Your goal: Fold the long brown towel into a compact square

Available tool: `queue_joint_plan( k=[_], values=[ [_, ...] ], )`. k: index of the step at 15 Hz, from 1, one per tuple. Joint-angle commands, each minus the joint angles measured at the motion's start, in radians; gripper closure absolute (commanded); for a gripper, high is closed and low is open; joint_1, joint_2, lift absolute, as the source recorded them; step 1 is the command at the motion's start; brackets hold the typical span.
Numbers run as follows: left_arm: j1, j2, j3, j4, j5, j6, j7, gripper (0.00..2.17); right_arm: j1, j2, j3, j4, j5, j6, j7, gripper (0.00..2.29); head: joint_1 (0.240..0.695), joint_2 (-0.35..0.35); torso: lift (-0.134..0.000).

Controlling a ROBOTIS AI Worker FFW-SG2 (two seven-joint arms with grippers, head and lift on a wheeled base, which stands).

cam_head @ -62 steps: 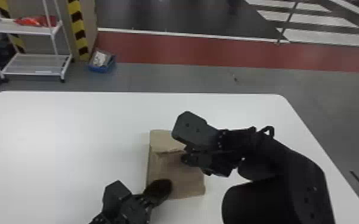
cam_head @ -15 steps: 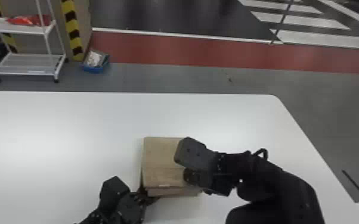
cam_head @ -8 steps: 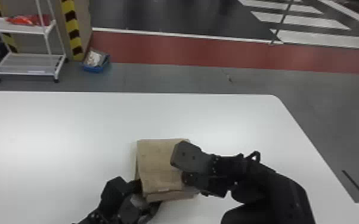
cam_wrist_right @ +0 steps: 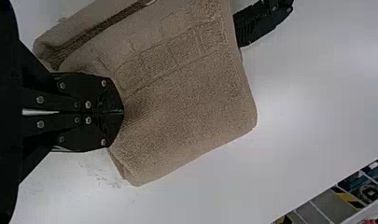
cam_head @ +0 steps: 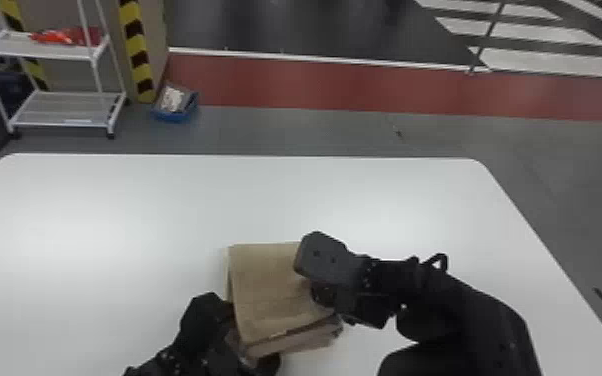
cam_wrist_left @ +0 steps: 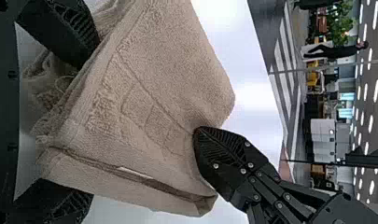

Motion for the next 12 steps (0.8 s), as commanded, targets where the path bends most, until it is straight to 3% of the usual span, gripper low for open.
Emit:
queue_joint_plan(
  k=[1,6,12],
  values=[
    [0.005,-0.004,-0.002,-0.006,0.005,-0.002,0.000,0.06,0.000,0.005,0.008,-0.007,-0.008,0.009,-0.028,2.02,0.695,-0.146,-0.125],
    [0.027,-0.004,-0.005,-0.048,0.011,0.001,0.000,0.07,0.000,0.047,0.043,0.012,-0.005,0.009,-0.152,2.02,0.695,-0.132,-0.125],
    [0.045,-0.004,-0.002,-0.104,0.020,0.007,-0.005,0.07,-0.005,0.052,0.071,0.068,0.057,0.003,-0.157,2.02,0.695,-0.112,-0.125]
  ],
)
